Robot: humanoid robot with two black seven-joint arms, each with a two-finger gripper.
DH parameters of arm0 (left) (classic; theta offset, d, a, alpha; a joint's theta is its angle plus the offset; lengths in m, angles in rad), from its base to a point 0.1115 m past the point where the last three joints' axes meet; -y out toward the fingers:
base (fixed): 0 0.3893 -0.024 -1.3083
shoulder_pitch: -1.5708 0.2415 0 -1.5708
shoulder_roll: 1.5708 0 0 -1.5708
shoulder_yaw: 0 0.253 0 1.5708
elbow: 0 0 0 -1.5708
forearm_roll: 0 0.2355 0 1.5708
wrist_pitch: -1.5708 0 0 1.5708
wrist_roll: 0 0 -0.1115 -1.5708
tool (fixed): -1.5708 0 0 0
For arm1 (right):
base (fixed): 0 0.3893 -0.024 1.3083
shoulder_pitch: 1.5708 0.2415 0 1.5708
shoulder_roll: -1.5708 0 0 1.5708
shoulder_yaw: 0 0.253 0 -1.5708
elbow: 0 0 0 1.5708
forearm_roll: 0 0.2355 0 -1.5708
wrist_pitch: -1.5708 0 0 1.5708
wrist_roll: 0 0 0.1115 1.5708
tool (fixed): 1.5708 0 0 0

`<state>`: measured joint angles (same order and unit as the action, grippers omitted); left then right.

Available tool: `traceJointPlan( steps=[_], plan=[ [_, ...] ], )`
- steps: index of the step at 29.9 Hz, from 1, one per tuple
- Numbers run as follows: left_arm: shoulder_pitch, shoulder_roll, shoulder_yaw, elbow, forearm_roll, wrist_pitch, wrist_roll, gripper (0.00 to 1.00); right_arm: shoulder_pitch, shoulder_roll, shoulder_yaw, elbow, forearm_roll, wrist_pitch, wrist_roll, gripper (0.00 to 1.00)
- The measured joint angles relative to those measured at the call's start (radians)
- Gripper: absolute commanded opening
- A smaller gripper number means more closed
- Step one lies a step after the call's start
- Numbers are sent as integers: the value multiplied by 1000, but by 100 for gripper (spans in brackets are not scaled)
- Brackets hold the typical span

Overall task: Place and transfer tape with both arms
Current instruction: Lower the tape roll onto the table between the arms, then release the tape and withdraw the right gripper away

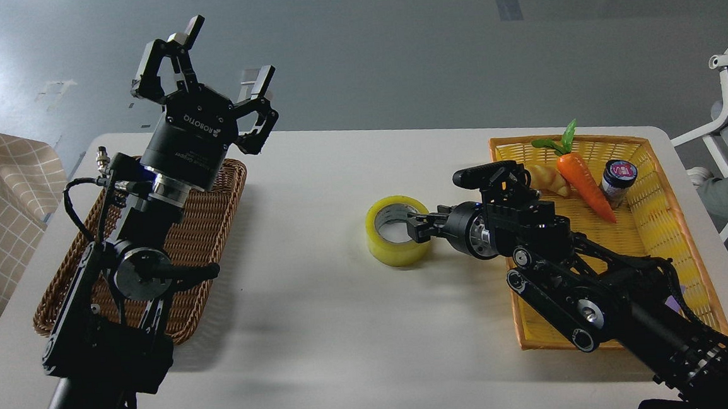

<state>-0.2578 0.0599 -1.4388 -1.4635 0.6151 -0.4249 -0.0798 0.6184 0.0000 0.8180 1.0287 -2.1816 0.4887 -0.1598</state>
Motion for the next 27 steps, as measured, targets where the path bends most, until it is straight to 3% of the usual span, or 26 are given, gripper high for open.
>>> traceJointPlan(
  steps=[8,10,12,21,27],
  plan=[
    [0,-1,0,0,0,0,0,98,33,0,3,17,0,-101,0,78],
    [0,-1,0,0,0,0,0,98,49,0,8,20,0,-135,0,83],
    [0,0,1,0,0,0,0,98,64,0,12,28,0,-159,-1,98],
    [-1,2,2,1,-2,-1,0,98,114,0,31,171,0,-238,-1,100],
    [-2,7,1,3,-2,1,0,98,94,0,180,297,0,-241,-1,100]
  ],
)
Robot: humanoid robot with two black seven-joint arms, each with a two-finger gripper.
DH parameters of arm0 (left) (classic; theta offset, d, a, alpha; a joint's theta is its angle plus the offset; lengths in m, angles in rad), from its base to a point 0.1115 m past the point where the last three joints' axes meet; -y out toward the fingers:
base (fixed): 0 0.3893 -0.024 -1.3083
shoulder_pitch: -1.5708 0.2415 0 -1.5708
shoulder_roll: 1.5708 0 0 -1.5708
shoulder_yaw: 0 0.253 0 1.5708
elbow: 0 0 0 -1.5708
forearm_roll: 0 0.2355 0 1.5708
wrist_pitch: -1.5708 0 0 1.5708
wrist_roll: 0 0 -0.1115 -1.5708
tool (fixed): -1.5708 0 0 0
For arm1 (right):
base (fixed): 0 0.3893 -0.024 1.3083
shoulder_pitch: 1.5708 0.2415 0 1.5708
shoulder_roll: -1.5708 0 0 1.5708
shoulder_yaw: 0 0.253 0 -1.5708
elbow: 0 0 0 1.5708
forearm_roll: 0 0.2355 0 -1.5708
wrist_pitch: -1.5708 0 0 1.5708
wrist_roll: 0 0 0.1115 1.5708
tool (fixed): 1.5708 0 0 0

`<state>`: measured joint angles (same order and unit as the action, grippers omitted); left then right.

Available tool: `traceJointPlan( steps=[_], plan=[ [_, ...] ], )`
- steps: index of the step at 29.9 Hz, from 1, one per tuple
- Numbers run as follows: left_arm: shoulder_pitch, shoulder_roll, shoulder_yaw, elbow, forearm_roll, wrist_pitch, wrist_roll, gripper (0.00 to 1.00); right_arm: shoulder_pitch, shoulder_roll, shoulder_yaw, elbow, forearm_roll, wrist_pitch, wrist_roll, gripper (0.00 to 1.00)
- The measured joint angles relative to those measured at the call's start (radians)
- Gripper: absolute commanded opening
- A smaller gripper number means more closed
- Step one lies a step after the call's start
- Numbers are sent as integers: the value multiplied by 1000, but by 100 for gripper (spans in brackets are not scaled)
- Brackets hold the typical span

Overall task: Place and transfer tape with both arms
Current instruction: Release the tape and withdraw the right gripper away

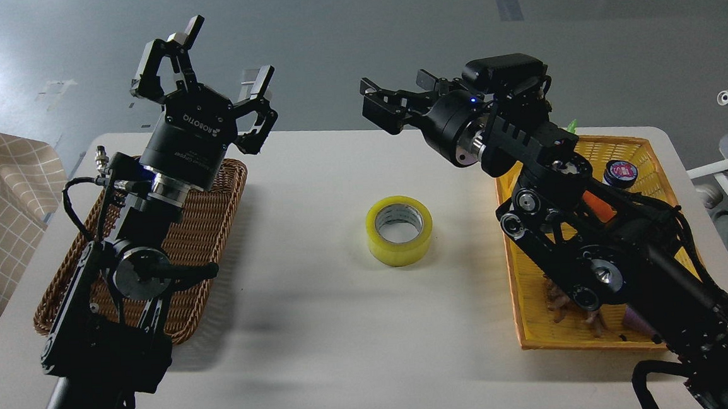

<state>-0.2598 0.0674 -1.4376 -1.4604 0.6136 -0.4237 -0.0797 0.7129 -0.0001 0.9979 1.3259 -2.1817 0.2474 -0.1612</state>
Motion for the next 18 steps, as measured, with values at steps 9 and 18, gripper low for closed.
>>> traceJointPlan(
  steps=[9,18],
  plan=[
    [0,5,-5,0,0,-1,0,98,-131,-71,142,284,215,8,8,100],
    [-4,5,-4,0,0,3,0,98,-272,-210,436,396,861,39,8,100]
  ],
)
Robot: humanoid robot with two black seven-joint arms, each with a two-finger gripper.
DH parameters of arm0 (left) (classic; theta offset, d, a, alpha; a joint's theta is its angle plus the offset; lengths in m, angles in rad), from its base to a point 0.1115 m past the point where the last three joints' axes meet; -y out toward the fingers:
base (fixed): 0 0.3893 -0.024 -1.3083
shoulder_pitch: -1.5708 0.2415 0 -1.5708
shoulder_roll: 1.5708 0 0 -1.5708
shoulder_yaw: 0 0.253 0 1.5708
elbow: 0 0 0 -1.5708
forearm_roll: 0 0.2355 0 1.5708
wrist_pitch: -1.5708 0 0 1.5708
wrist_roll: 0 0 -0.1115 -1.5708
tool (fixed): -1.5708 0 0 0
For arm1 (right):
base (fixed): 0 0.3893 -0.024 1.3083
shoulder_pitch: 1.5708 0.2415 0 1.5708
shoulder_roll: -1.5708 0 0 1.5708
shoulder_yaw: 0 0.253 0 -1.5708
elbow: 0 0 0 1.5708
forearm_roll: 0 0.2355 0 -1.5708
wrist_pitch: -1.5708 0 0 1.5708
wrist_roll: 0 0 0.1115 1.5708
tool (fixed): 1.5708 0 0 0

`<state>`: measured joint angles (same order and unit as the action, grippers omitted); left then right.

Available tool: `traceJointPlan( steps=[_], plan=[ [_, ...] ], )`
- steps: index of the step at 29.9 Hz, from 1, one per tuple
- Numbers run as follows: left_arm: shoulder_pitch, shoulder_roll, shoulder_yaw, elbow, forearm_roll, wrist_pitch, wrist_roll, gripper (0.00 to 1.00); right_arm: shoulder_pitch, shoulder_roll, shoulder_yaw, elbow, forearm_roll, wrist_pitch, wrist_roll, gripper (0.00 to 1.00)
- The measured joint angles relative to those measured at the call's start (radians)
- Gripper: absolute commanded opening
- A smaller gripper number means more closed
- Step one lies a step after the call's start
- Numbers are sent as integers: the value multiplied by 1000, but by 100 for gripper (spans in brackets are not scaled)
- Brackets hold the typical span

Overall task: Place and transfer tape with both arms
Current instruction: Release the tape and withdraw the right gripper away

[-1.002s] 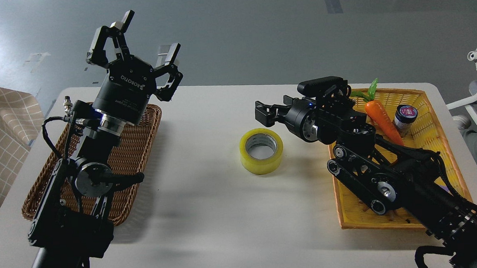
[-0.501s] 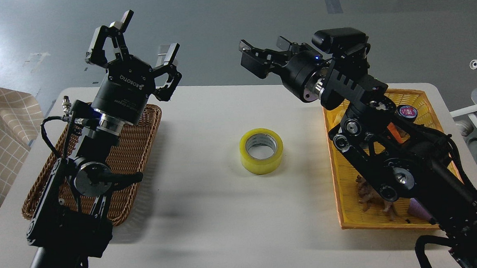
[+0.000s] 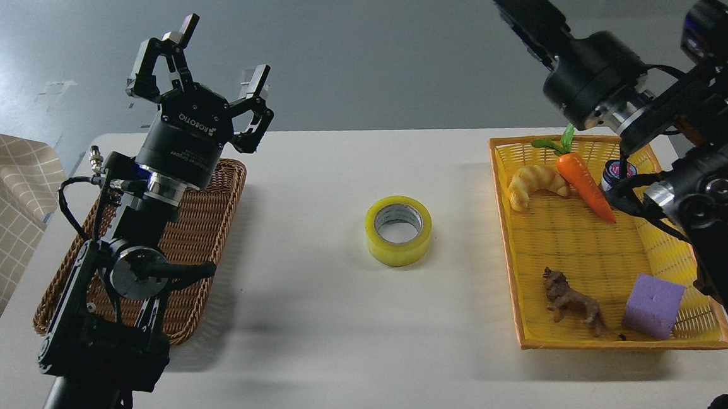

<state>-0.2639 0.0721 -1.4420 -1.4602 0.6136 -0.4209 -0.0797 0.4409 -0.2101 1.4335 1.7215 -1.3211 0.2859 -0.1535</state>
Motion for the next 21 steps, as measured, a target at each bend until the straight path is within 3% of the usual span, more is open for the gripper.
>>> traceJointPlan(
  steps=[5,10,16,18,21],
  plan=[
    [-4,0,10,7,2,0,3,98,-96,-88,135,8,313,54,12,100],
    [6,-3,19,10,2,-1,11,98,-213,-96,293,4,573,188,28,100],
    [23,-22,25,10,58,19,-1,98,-366,-88,353,4,783,202,40,100],
    [25,-25,47,7,147,56,-22,98,-389,-88,357,6,806,203,48,100],
    [15,-28,93,4,359,160,-105,98,-400,-87,362,6,812,203,56,100]
  ],
)
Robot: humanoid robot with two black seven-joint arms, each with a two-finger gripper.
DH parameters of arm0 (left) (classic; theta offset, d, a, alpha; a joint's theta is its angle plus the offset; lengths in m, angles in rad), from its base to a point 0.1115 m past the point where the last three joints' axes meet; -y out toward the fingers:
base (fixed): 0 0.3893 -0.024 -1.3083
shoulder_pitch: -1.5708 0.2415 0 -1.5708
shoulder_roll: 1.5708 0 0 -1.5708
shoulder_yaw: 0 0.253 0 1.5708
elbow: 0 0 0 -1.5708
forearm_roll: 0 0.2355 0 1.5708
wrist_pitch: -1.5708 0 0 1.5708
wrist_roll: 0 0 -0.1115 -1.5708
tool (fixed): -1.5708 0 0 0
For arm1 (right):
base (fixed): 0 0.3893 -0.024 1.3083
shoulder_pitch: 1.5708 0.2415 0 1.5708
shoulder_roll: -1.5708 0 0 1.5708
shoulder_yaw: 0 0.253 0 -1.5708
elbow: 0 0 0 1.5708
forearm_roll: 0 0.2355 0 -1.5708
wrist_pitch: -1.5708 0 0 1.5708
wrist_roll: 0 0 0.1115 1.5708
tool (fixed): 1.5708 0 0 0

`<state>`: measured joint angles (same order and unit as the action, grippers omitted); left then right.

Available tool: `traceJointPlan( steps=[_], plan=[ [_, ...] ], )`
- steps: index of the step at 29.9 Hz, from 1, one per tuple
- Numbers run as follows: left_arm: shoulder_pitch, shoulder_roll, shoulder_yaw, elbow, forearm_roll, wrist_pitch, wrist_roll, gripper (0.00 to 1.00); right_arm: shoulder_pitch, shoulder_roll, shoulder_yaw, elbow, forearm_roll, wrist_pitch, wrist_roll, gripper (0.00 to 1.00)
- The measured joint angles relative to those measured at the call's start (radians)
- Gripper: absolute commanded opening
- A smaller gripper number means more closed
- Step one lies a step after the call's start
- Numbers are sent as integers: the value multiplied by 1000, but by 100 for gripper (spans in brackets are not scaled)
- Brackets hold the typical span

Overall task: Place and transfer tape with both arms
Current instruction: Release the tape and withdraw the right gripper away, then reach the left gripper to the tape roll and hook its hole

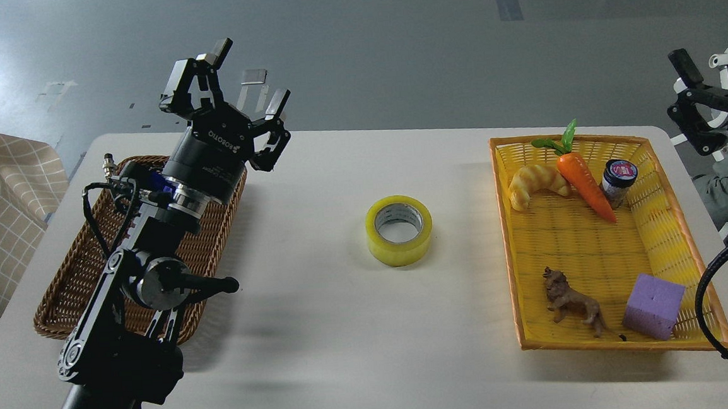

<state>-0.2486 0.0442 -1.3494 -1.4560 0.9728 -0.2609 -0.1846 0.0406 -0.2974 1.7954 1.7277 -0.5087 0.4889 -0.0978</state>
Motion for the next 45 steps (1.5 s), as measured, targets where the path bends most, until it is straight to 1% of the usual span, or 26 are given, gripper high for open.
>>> traceJointPlan(
  steps=[1,3,6,9,10,14,16,20,22,24,30,37,40,45],
  plan=[
    [-7,-2,12,-3,62,43,-23,98,-1,1,0,-2,0,0,1,100],
    [-25,-9,37,-4,132,116,-41,98,-2,3,2,-5,1,0,2,100],
    [-62,-8,112,-17,184,207,-46,98,-2,6,2,-8,1,0,3,100],
    [-73,15,184,-50,295,260,-43,98,-2,7,2,-11,1,0,3,100],
    [-74,18,199,-58,353,272,-33,98,-2,7,2,-12,0,0,3,100],
    [-74,-5,236,-52,658,328,54,98,1,8,2,-13,-2,0,4,100],
    [-76,-24,250,-32,774,351,87,98,8,9,3,-13,-2,0,6,100],
    [-102,-42,339,22,924,361,145,98,26,12,8,-13,-2,0,7,100],
    [-119,-44,375,51,951,361,173,98,42,12,9,-13,-3,0,7,100],
    [-126,-44,392,85,966,362,193,98,63,12,10,-13,-3,0,7,100],
    [-112,-44,418,194,1071,362,203,98,135,8,3,-27,-7,0,5,100],
    [-105,-44,447,327,1156,362,202,97,155,4,-6,-69,-8,0,4,100],
    [-112,-44,451,361,1199,362,204,97,163,6,-7,-76,-8,0,4,100],
    [-128,-44,453,383,1209,363,217,98,165,11,-8,-79,-8,0,4,100]
  ],
)
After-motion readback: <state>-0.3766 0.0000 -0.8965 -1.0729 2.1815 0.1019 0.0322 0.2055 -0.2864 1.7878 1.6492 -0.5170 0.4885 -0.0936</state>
